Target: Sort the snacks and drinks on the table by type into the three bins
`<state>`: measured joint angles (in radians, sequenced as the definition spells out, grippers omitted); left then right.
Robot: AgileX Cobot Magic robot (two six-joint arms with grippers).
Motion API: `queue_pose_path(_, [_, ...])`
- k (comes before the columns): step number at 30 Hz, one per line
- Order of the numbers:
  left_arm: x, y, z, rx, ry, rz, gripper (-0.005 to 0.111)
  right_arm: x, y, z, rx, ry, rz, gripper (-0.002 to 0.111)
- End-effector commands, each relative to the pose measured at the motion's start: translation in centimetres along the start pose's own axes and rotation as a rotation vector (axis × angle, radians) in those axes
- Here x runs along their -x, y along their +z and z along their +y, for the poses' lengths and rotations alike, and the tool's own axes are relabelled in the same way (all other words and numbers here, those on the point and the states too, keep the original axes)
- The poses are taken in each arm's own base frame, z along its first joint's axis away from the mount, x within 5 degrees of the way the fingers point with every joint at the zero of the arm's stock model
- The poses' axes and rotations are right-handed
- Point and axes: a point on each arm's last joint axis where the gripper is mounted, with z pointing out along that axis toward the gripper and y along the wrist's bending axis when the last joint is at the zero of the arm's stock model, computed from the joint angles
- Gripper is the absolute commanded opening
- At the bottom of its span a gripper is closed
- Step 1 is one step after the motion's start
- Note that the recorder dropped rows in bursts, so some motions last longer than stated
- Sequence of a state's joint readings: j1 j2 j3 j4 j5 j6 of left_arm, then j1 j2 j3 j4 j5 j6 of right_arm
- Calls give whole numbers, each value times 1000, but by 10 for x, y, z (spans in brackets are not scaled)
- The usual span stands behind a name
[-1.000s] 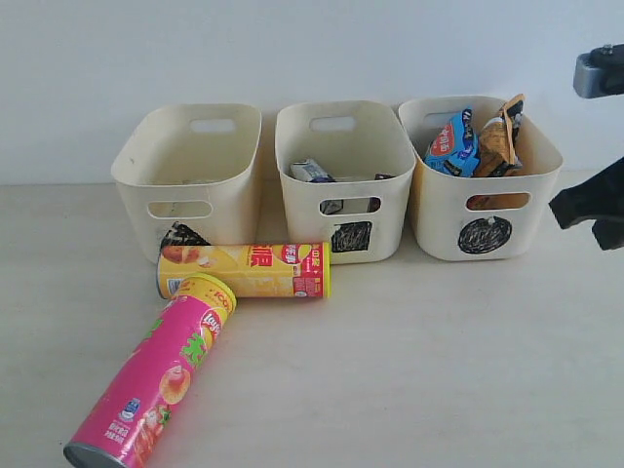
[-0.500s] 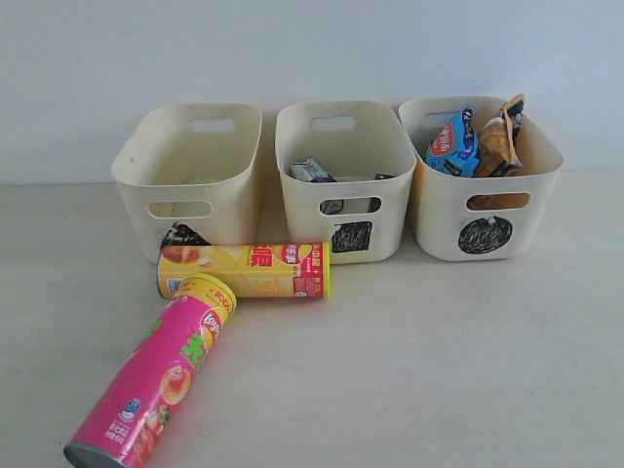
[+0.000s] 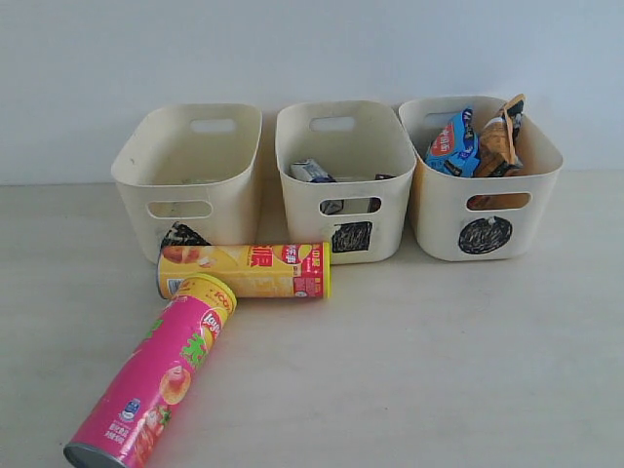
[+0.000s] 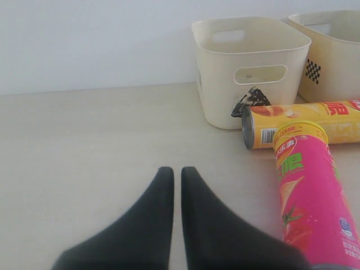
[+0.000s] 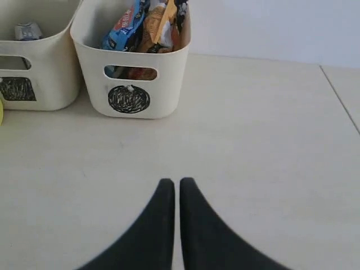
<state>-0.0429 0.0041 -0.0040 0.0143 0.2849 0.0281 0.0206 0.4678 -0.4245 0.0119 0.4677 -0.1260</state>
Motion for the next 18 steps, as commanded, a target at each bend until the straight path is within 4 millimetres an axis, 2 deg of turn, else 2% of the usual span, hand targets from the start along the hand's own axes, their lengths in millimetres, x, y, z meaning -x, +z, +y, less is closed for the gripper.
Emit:
queue_pose_path(1, [-1,0,0,2,-17,-5,4,-19,-11,3,1,-12,-88,0])
queue_pose_path(9, [-1,0,0,2,-17,-5,4,-38,-11,5,1,-23,-85,0])
queue_pose_path(18, [-1,0,0,2,-17,-5,4,-42,-10,6,6,-8,-98,0])
